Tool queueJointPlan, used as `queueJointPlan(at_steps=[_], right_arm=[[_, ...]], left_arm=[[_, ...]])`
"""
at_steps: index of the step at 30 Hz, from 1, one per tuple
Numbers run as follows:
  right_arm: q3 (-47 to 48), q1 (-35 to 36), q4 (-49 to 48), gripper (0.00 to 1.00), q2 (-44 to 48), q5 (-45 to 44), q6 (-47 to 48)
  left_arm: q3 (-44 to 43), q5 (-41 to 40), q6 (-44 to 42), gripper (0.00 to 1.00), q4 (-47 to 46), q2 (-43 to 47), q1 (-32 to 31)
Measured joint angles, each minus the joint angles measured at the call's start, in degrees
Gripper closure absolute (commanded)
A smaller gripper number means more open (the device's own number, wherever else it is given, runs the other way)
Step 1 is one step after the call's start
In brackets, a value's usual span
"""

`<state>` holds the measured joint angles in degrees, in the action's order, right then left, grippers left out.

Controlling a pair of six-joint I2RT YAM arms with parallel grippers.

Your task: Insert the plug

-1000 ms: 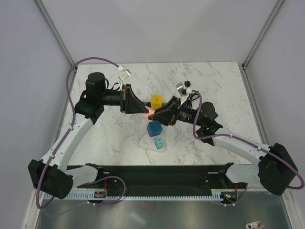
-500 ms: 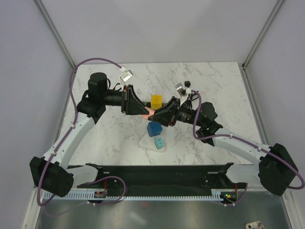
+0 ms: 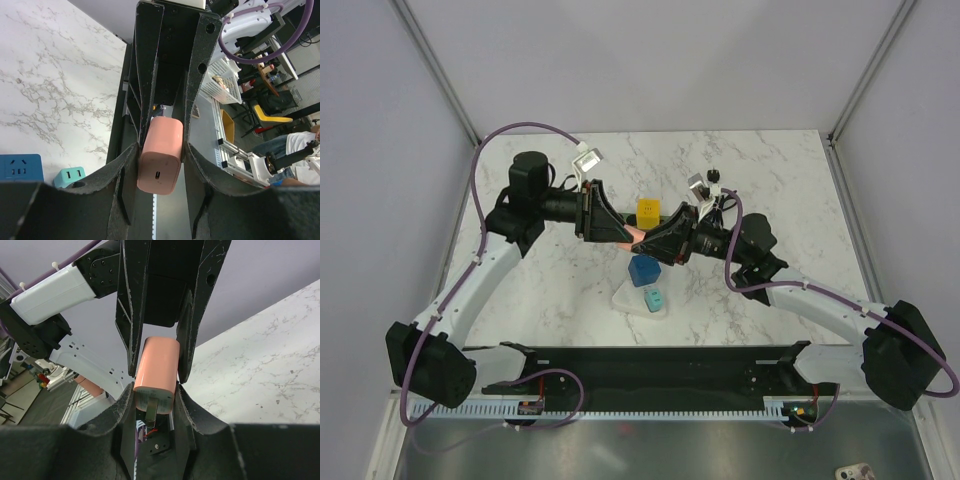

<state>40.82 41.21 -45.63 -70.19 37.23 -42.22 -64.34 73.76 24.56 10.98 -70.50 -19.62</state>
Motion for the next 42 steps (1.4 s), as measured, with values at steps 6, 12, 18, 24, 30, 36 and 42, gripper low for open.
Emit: queueJointPlan(at_steps=[6, 12, 18, 24, 30, 36, 42], right_arm=[[0.0, -0.4, -0.1, 1.0, 0.0, 0.6, 0.0], [0.2, -0.7, 0.1, 0.42, -0.5, 1.5, -1.6], [0.8, -3.0, 6.2, 0.02, 0.7, -2.2, -0.4], [0.0, -3.9, 19.1, 0.02, 11.8, -7.6, 4.0], [-0.2, -3.9, 28.8, 0.02, 23.1, -13.1, 7.9], [-1.1, -3.9, 34.2, 0.02, 27.0, -17.1, 9.4], [-1.1, -3.9, 36.9, 0.02, 25.7, -17.9, 10.3]], left_arm=[[0.0, 0.4, -0.1, 0.6, 0.5, -0.3, 0.0], [0.0, 1.9, -1.9, 0.98, 0.7, -0.5, 0.0], [-6.0, -5.0, -12.3, 0.98, 14.0, -1.8, -0.3], [-22.7, -22.4, -33.0, 0.98, 29.5, -11.0, -0.3], [-28.6, -36.1, -51.3, 0.98, 35.9, -23.0, -0.3], [-28.7, -47.7, -69.9, 0.98, 38.7, -31.2, 0.3], [-29.4, -52.6, -83.6, 0.98, 39.1, -38.4, 2.2]])
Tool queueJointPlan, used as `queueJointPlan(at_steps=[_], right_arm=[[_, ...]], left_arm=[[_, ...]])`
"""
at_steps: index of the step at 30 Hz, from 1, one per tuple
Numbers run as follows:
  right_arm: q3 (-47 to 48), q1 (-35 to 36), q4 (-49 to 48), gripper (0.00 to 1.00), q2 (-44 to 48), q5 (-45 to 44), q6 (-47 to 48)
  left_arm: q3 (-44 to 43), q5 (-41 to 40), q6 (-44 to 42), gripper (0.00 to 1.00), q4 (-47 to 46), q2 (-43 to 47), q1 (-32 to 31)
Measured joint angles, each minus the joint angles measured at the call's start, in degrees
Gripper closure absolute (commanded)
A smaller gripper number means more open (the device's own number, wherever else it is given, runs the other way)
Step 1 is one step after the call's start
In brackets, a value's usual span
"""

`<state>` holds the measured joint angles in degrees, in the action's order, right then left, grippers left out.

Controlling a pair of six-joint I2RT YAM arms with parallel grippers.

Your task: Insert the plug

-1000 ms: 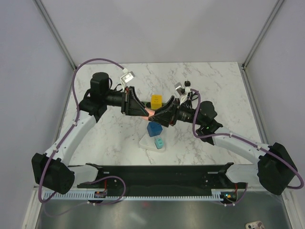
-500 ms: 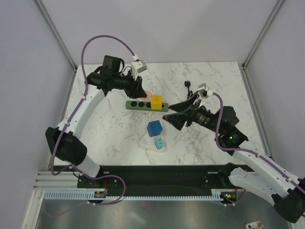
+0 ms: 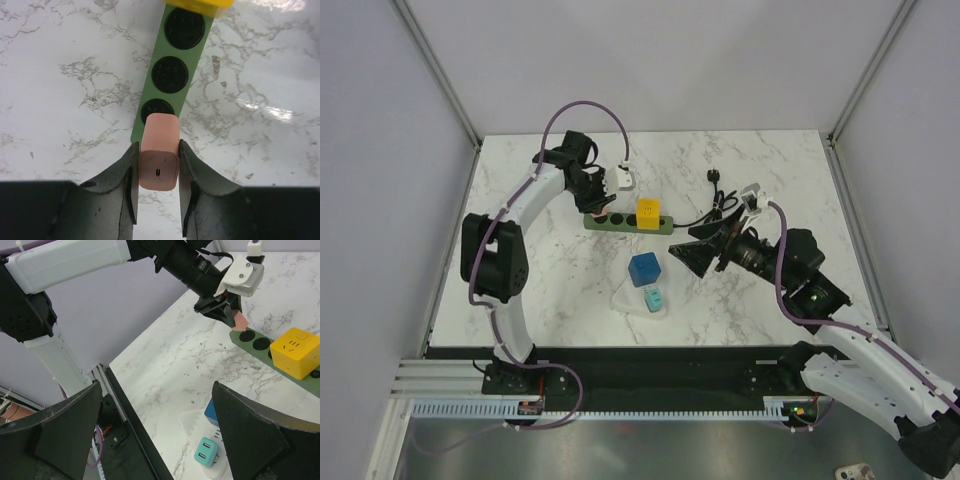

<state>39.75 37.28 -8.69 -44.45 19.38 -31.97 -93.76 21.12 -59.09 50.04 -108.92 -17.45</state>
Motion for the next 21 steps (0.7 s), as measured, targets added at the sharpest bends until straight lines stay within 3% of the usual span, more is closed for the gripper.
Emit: queueJointPlan(at_steps=[9, 21], right_arm=[[0.0, 0.0, 0.6, 0.02, -2.3, -0.5, 1.4], [0.0, 0.0, 0.6, 0.02, -3.5, -1.5, 2.4]], left_arm=[[-2.0, -2.8, -11.0, 0.98, -1.2, -5.8, 0.3], [-1.9, -3.3, -16.3, 0.98, -1.8, -5.9, 0.0]])
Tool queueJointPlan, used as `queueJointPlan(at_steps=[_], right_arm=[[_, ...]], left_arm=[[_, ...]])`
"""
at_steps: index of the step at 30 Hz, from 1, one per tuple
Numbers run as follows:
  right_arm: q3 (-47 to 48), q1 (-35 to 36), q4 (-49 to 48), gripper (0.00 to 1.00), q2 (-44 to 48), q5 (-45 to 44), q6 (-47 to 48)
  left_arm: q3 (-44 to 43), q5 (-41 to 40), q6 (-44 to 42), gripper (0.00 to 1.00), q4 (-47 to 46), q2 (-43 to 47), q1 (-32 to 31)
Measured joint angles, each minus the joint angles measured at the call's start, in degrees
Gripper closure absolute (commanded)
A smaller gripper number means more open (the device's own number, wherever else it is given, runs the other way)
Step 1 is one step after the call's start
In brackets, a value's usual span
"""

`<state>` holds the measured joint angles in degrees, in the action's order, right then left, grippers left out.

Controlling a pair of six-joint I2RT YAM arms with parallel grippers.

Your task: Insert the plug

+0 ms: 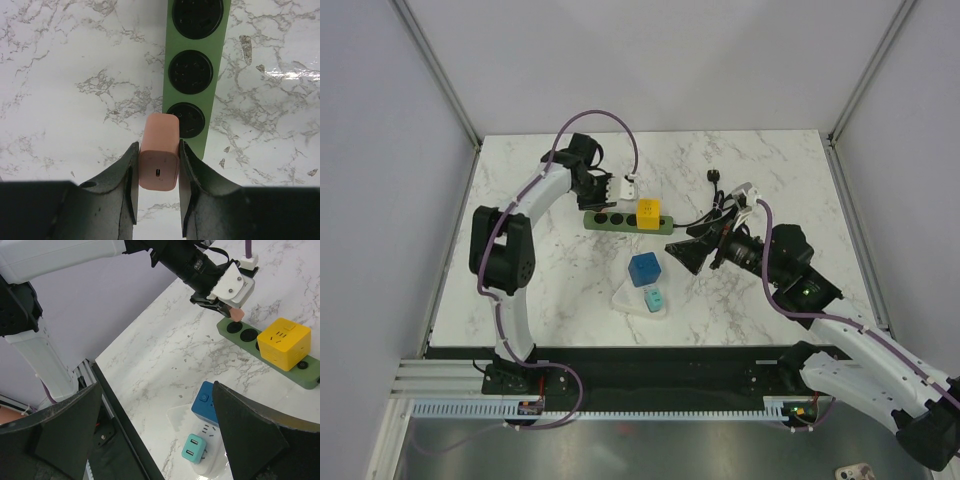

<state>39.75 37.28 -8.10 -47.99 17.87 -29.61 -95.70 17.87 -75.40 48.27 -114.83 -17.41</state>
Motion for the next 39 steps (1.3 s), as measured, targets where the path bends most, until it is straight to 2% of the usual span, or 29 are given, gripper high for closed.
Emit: queueJointPlan(at_steps=[27, 39], right_arm=[[0.0, 0.0, 0.0, 0.02, -0.1, 0.0, 1.0], [0.0, -0.5, 1.7, 0.02, 3.2, 0.3, 2.2]], left_arm=[[-5.2, -4.3, -2.2, 0.98, 7.0, -4.0, -2.4], [-11.2, -3.8, -2.9, 0.98, 12.2, -7.9, -3.0]])
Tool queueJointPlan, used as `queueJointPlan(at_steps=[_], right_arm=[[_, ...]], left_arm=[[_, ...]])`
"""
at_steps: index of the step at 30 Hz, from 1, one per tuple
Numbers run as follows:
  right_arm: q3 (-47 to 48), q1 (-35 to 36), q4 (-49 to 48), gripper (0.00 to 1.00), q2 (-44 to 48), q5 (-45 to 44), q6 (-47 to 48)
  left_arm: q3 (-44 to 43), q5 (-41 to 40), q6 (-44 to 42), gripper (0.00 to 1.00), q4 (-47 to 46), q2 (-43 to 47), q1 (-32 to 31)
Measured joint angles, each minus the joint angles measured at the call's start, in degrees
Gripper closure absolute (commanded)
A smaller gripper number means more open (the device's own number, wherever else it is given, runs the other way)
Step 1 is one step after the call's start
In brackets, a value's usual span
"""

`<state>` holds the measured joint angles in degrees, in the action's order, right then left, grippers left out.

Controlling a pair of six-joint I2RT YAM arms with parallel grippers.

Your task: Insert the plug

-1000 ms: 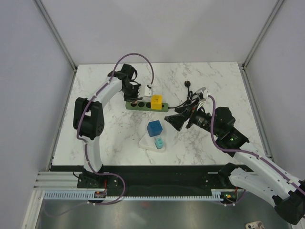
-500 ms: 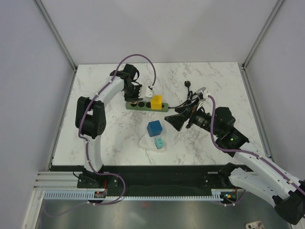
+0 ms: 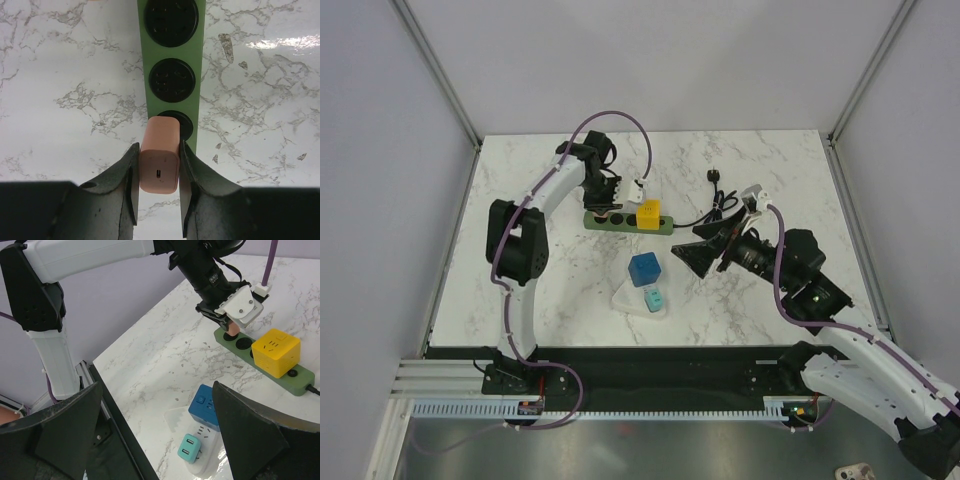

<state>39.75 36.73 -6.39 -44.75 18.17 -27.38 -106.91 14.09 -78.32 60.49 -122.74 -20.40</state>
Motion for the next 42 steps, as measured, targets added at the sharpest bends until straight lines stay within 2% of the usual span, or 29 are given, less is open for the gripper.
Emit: queueJointPlan(at_steps=[8, 18, 29, 30, 31, 34, 36, 37, 38, 41, 42], right_arm=[[0.0, 0.0, 0.4, 0.02, 1.7, 0.0, 0.3], [0.0, -0.2, 0.9, 0.02, 1.7, 0.0, 0.7], [0.0, -0.2, 0.9, 0.02, 1.7, 0.0, 1.1], [0.0, -0.2, 0.9, 0.02, 1.7, 0.0, 1.1], [0.0, -0.2, 1.0, 0.02, 1.7, 0.0, 1.2], [0.0, -0.2, 1.3, 0.02, 2.1, -0.1, 1.1], [0.0, -0.2, 1.3, 0.02, 2.5, -0.1, 1.1], [0.0, -0.2, 1.3, 0.02, 2.7, -0.1, 1.1], [0.0, -0.2, 1.3, 0.02, 2.8, -0.1, 1.0], [0.0, -0.2, 1.3, 0.02, 2.9, -0.2, 0.8], [0.0, -0.2, 1.4, 0.02, 2.9, -0.3, 0.7]], left_arm=[[-0.2, 2.6, 0.0, 0.98, 0.0, -0.4, 0.8], [2.1, 9.6, -0.8, 0.98, -2.6, -1.1, 3.9], [2.5, 10.7, -0.8, 0.98, -3.0, -0.9, 4.3], [2.8, 10.7, -0.8, 0.95, -3.2, -0.7, 4.3], [3.0, 10.8, -0.8, 0.86, -3.5, -0.5, 4.3], [3.7, 11.0, -0.8, 0.72, -4.2, 0.1, 4.3], [3.9, 11.0, -0.6, 0.64, -4.5, 0.3, 4.3], [4.0, 11.0, -0.4, 0.46, -4.5, 0.3, 4.3], [4.0, 10.9, -0.3, 0.38, -4.6, 0.4, 4.3], [5.0, 10.2, 0.4, 0.34, -5.6, 0.4, 4.3], [5.1, 10.3, 0.5, 0.01, -5.6, 0.4, 4.3]])
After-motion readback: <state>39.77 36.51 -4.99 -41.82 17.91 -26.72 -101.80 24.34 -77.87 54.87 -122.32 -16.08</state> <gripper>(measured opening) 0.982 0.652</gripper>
